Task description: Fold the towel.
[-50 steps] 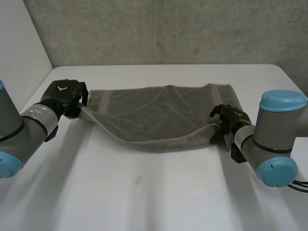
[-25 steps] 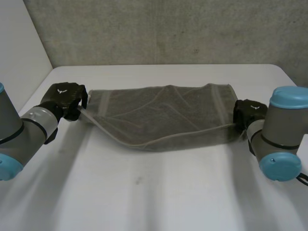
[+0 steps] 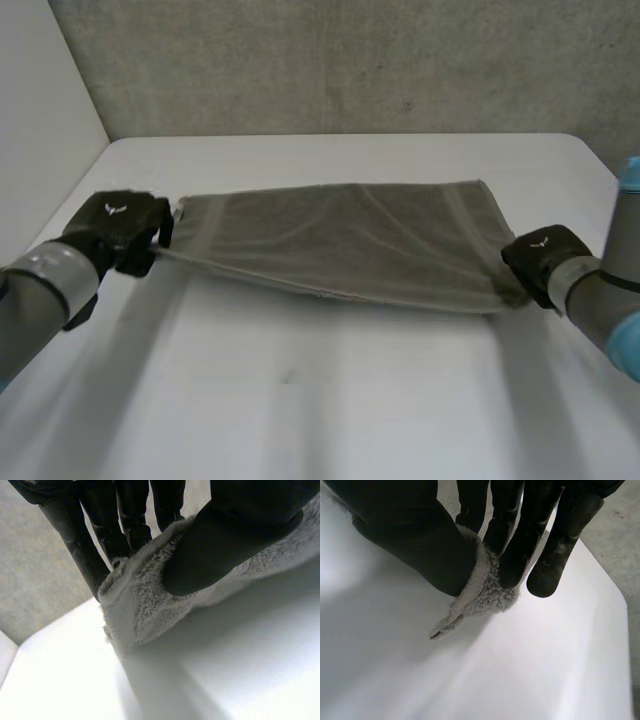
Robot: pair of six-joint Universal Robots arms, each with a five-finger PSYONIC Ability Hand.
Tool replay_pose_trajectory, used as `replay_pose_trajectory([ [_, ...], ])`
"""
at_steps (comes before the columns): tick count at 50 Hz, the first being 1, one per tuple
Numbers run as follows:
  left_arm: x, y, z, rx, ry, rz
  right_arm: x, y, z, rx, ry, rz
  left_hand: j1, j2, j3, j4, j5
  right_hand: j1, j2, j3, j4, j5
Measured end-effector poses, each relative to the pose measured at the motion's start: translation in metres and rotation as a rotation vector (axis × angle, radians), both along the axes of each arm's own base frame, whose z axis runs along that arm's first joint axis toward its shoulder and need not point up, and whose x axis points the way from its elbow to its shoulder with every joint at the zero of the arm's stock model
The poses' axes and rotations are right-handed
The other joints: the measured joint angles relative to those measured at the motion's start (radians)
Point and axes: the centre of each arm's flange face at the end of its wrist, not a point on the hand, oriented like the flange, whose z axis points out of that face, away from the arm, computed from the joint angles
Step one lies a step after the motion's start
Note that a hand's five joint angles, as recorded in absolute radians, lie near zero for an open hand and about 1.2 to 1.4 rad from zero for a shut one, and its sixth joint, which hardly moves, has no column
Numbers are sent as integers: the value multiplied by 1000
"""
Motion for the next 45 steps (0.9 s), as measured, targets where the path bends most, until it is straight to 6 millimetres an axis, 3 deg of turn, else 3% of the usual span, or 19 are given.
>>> replay_pose_trajectory([
  [9, 16, 54, 5, 58, -159, -28, -18, 38, 37, -56, 184, 104, 0, 0, 0, 0, 0, 1, 0, 2, 4, 0],
  [16, 19, 68, 6, 35, -199, -46, -21, 53, 56, -89, 225, 192, 0, 0, 0, 0, 0, 4, 0, 8, 5, 0],
  [20, 17, 57, 0, 30, -193, -63, -16, 42, 49, -97, 207, 235, 7, 0, 0, 0, 0, 6, 0, 10, 5, 0],
  [25, 11, 30, -12, 14, -185, -77, -9, 15, 30, -124, 192, 252, 7, 0, 0, 0, 1, 8, 0, 10, 5, 10],
  [35, -19, -52, -53, -36, -185, -85, 20, -68, -18, -328, 174, 250, 7, 0, 0, 0, 1, 9, 0, 10, 5, 12],
  [45, -38, -106, -79, -79, -224, 7, 47, -114, -49, -475, 134, 268, 10, 0, 0, 0, 1, 11, 0, 10, 5, 13],
])
